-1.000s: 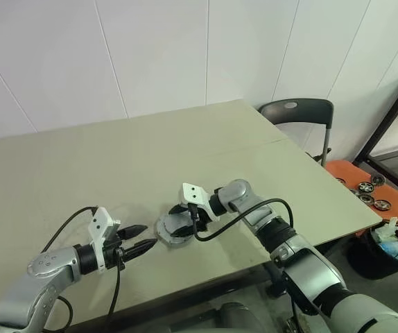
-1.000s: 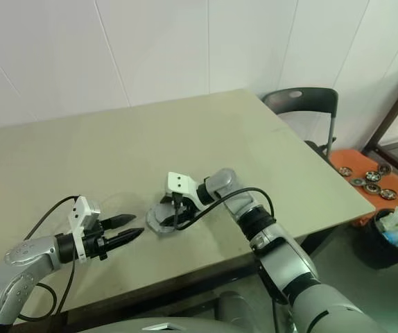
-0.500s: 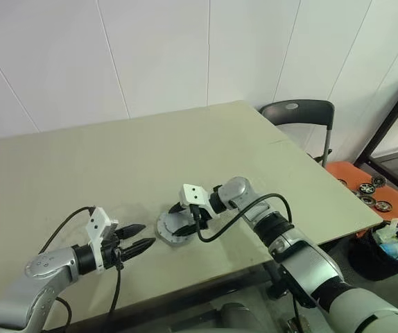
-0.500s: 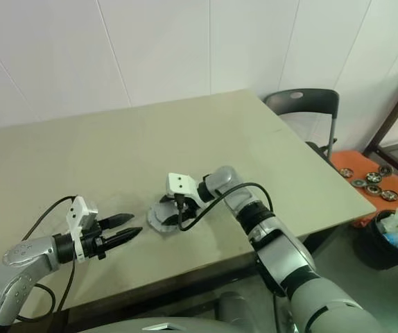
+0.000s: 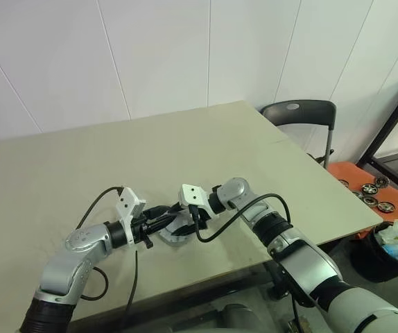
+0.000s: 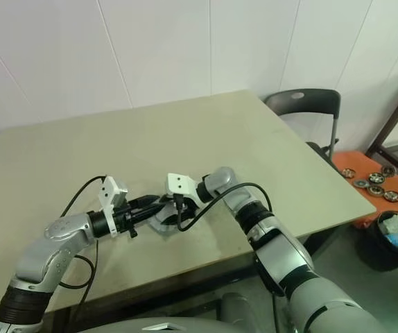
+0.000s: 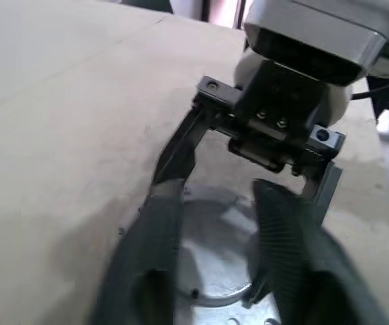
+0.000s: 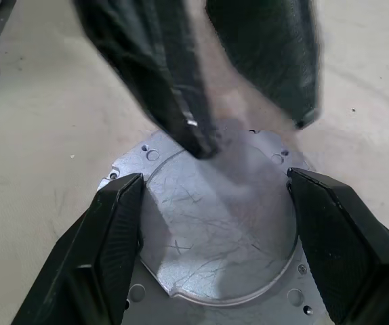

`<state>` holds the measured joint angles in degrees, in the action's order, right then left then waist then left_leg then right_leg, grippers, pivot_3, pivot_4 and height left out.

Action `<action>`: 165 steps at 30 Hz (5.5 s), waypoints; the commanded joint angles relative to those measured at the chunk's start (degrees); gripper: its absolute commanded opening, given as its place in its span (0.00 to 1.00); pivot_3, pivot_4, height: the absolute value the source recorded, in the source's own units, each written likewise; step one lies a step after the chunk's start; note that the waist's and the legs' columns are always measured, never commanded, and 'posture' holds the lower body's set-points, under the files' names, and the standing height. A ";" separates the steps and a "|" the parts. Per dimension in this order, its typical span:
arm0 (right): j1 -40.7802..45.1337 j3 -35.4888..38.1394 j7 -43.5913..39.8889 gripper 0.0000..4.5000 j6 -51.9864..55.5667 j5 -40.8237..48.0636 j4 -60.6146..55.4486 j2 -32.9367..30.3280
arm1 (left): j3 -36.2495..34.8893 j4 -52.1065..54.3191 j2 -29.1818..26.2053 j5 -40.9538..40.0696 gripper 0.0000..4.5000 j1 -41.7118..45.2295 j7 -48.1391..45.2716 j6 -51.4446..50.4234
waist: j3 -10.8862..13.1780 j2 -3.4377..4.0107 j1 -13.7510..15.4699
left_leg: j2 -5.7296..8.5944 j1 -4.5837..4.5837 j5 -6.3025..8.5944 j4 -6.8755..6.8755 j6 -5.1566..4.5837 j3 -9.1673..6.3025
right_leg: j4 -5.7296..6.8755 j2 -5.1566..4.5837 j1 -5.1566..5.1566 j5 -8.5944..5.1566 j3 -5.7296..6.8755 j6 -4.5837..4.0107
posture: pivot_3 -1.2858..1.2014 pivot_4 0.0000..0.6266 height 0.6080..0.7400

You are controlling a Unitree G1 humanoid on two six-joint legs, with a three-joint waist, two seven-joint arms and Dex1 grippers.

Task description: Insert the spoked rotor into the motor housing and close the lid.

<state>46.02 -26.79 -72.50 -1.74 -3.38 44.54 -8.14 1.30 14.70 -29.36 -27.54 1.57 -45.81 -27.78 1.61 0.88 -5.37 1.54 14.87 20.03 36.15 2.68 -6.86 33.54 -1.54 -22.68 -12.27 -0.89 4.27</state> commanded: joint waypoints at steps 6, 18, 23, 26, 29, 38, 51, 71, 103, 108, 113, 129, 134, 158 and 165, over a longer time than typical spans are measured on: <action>-2.59 -3.61 2.98 0.67 2.55 -6.34 4.97 -2.24 | -0.15 -1.27 -0.77 -1.29 0.26 2.36 -2.67 -2.45 | 0.06 0.02 -0.03 | 0.02 0.00 0.01 0.02 0.02 -0.09 | -0.02 -0.03 0.00 0.00 0.00 -0.01 | 0.52 0.00 1.00; -2.77 -3.36 3.81 0.67 3.16 -6.32 4.99 -2.12 | 3.53 -5.46 2.50 1.13 0.00 6.08 -2.50 -2.32 | 0.07 0.00 -0.03 | 0.04 0.00 0.02 0.00 0.04 -0.28 | -0.12 -0.02 0.00 0.00 0.01 0.00 | 0.52 0.00 1.00; -3.24 -3.38 3.57 0.67 3.61 -6.22 4.33 -2.46 | 6.71 -6.34 2.09 4.05 0.00 5.75 -3.08 -1.81 | 0.06 0.02 -0.06 | 0.08 0.01 0.05 0.00 0.09 -0.34 | -0.13 -0.03 0.00 0.00 0.01 0.00 | 0.52 0.00 1.00; -3.56 -3.39 3.45 0.67 3.85 -6.17 3.93 -2.65 | 7.43 -7.23 1.74 5.66 0.00 5.68 -2.89 -0.83 | 0.04 0.05 -0.06 | 0.09 0.01 0.06 -0.02 0.10 -0.42 | -0.14 -0.02 0.01 -0.01 0.05 -0.01 | 0.52 0.00 1.00; -3.86 -3.33 3.46 0.67 4.28 -6.09 3.58 -2.69 | 7.92 -8.29 0.75 7.92 0.00 5.84 -2.84 0.47 | 0.04 0.05 -0.06 | 0.10 0.01 0.08 -0.02 0.13 -0.46 | -0.14 -0.02 0.01 -0.01 0.06 -0.01 | 0.52 0.00 1.00; -3.29 -0.96 0.85 0.67 10.71 -2.78 3.57 -2.32 | 8.39 -11.59 -0.41 10.27 0.00 6.84 -3.62 3.90 | 0.02 0.12 0.02 | 0.12 0.06 0.13 -0.02 0.21 -0.61 | -0.25 -0.07 0.02 -0.01 0.20 -0.01 | 0.52 0.00 1.00; -1.99 0.27 -0.61 0.67 14.28 -1.90 2.64 -2.83 | 8.33 -12.80 -0.18 10.37 0.00 7.55 -5.46 4.51 | 0.01 0.12 1.40 | 0.59 0.22 0.01 -0.13 0.02 -1.05 | 0.01 -0.13 -0.03 0.00 -0.08 0.00 | 0.52 0.00 1.00; -2.80 -0.19 -0.47 0.89 6.86 -2.17 3.09 -2.78 | 9.59 -8.63 -5.53 10.53 0.00 2.85 -10.02 3.40 | 0.04 0.13 1.35 | 0.60 0.31 0.04 -0.14 0.06 -1.07 | -0.07 -0.15 -0.18 -0.01 -0.05 0.00 | 0.52 0.00 1.00; 6.94 15.90 -11.51 1.00 27.75 15.72 -3.67 -9.59 | 8.85 -9.87 -4.47 10.31 0.00 3.71 -8.26 4.47 | 0.17 -0.14 3.17 | 1.05 1.58 0.10 -0.20 0.10 -1.22 | -0.07 -0.25 -1.66 0.53 -0.59 -0.33 | 0.52 0.00 1.00; 9.30 18.80 -11.28 1.00 35.92 17.24 0.30 -13.40 | 9.17 -9.98 -4.26 10.33 0.00 3.56 -8.20 4.63 | 0.25 -0.16 3.35 | 1.07 1.61 0.09 -0.08 0.10 -1.16 | -0.09 -0.25 -1.63 0.47 -0.60 -0.25 | 0.52 0.00 1.00; 6.43 12.80 -19.89 1.00 57.02 21.59 -5.92 -21.19 | 9.17 -8.97 -4.79 10.14 0.00 3.08 -8.50 4.22 | 0.25 -0.17 3.51 | 1.08 1.61 0.09 -0.08 0.10 -1.08 | -0.09 -0.25 -1.61 0.51 -0.59 -0.30 | 0.52 0.00 1.00; -3.79 13.90 -0.92 1.00 68.67 25.07 -12.78 -15.81 | 9.02 -7.37 -5.23 9.66 0.00 2.11 -8.63 3.03 | 0.24 -0.38 3.13 | 1.05 1.54 0.09 0.00 0.10 -0.92 | -0.03 -0.19 -1.37 0.47 -0.58 -0.20 | 0.52 0.00 1.00; -5.30 14.53 1.88 1.00 70.42 26.15 -13.97 -14.90 | 8.88 -6.84 -5.33 9.54 0.00 1.83 -8.61 2.83 | 0.21 -0.41 2.95 | 1.03 1.46 0.09 0.00 0.10 -0.95 | -0.01 -0.17 -1.12 0.47 -0.59 -0.23 | 0.52 0.00 1.00; -0.59 14.24 3.01 1.00 81.25 31.61 -11.29 -13.48 | 8.69 -6.17 -3.83 9.46 0.00 1.31 -7.04 2.81 | 0.21 -0.37 3.04 | 1.03 1.34 0.10 0.00 0.08 -0.96 | -0.05 -0.14 -0.93 0.47 -0.56 -0.23 | 0.52 0.00 1.00; 3.61 14.93 4.94 1.00 82.46 32.11 -9.04 -10.95 | 9.22 -6.40 -2.64 9.75 0.00 1.49 -6.12 3.00 | 0.23 -0.35 3.10 | 1.04 1.36 0.10 0.09 0.08 -0.98 | 0.01 -0.14 -0.93 0.48 -0.56 -0.23 | 0.52 0.00 1.00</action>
<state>47.49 -13.05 -67.67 80.73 27.24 35.35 -20.34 8.42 10.28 -31.99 -19.38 4.07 -52.35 -23.22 1.84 0.53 -2.27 2.58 16.23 20.13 36.24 2.76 -7.83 33.55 -1.68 -23.61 -11.78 -1.45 4.04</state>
